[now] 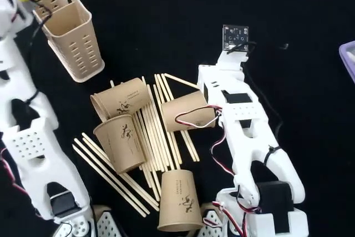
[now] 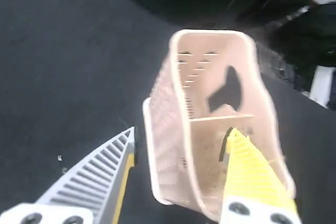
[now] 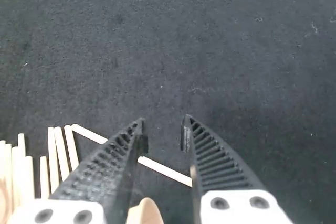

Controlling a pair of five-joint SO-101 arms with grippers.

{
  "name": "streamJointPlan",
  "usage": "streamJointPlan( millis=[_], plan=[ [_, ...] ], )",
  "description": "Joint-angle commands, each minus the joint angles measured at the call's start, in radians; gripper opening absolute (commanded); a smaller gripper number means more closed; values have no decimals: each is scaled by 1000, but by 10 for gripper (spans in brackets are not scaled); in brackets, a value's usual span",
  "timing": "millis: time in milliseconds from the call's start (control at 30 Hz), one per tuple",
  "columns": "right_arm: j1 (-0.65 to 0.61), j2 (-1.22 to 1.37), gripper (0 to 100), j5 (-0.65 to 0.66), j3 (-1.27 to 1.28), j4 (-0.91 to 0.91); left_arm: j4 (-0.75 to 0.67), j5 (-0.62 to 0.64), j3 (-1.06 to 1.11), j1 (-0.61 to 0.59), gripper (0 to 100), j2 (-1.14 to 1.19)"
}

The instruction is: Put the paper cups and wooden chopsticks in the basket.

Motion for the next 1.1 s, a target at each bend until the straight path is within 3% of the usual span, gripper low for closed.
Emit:
streamJointPlan(
  millis=[0,133,400,533,667,900,1067],
  plan=[
    [-14,-1,116,2,-4,-17,9,28,196,53,272,-130],
    [-14,-2,116,3,-5,-17,5,91,386,62,272,-189],
    [-14,-4,116,3,-5,-17,5,58,532,134,267,-167],
    [-12,-4,116,3,-5,-17,5,-71,539,199,241,-158],
    [-11,-4,116,3,-4,-17,2,-259,529,257,31,-167],
    [-12,-2,116,3,-4,-17,-3,-516,509,285,30,-170],
    [-14,-1,116,3,-4,-17,-3,-628,423,280,30,-160]
  ],
)
